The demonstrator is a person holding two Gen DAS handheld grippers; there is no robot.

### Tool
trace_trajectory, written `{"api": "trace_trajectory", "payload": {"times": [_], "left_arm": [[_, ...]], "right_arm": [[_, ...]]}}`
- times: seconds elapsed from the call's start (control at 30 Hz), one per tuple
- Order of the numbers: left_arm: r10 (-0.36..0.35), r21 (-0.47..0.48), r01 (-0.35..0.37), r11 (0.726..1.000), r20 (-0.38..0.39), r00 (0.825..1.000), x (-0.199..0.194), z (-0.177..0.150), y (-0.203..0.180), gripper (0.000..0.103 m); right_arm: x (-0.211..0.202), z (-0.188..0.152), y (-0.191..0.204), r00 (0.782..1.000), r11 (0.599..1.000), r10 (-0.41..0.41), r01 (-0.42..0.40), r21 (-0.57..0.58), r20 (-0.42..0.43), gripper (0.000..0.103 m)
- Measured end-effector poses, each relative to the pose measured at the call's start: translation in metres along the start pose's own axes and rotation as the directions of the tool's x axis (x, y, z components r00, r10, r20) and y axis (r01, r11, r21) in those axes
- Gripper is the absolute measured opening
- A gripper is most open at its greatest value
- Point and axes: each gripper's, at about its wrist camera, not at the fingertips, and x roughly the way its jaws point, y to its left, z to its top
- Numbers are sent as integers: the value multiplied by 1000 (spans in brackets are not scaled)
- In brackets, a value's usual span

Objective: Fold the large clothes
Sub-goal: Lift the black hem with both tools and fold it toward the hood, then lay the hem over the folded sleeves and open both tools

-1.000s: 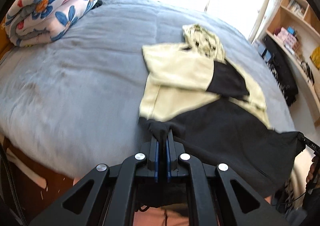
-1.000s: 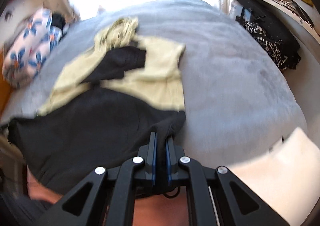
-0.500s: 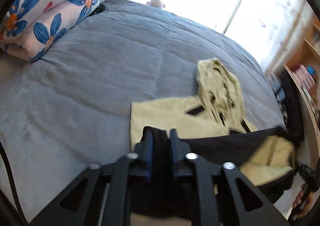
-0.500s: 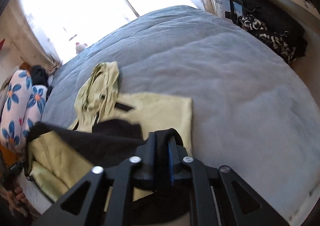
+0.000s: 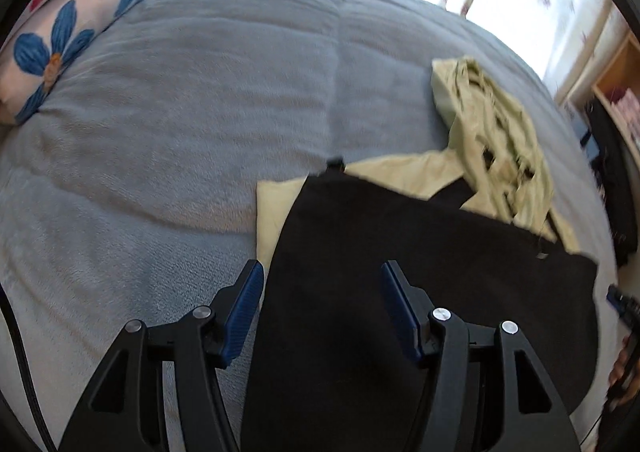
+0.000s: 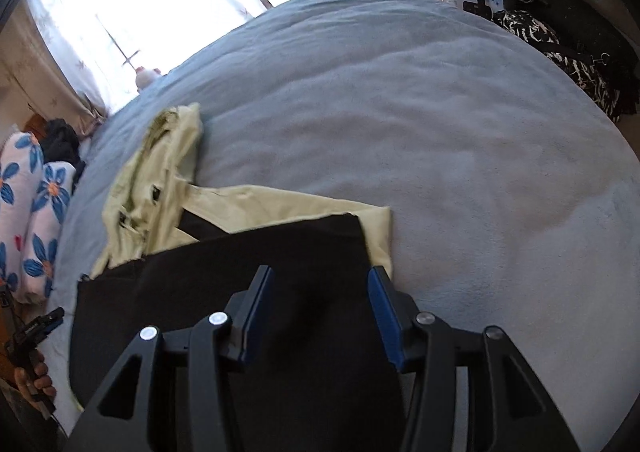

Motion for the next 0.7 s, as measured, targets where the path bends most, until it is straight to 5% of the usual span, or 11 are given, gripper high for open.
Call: {"api": "trace_trajectory", "payload": {"times": [0.53, 0.63, 0.7], "left_arm": [[84, 108, -79, 991, -42, 996, 57, 17, -12, 57], [138, 123, -136, 983, -11, 990, 57, 14, -16, 17], [178, 132, -179, 975, 16, 984, 55, 11, -18, 9]], "right_arm": [[57, 5, -3, 998, 997, -53, 50, -51, -41, 48], [57, 2, 0, 996, 994, -83, 81, -75, -21, 19], [54, 1, 2, 997, 993, -82, 82, -90, -2, 12]]}}
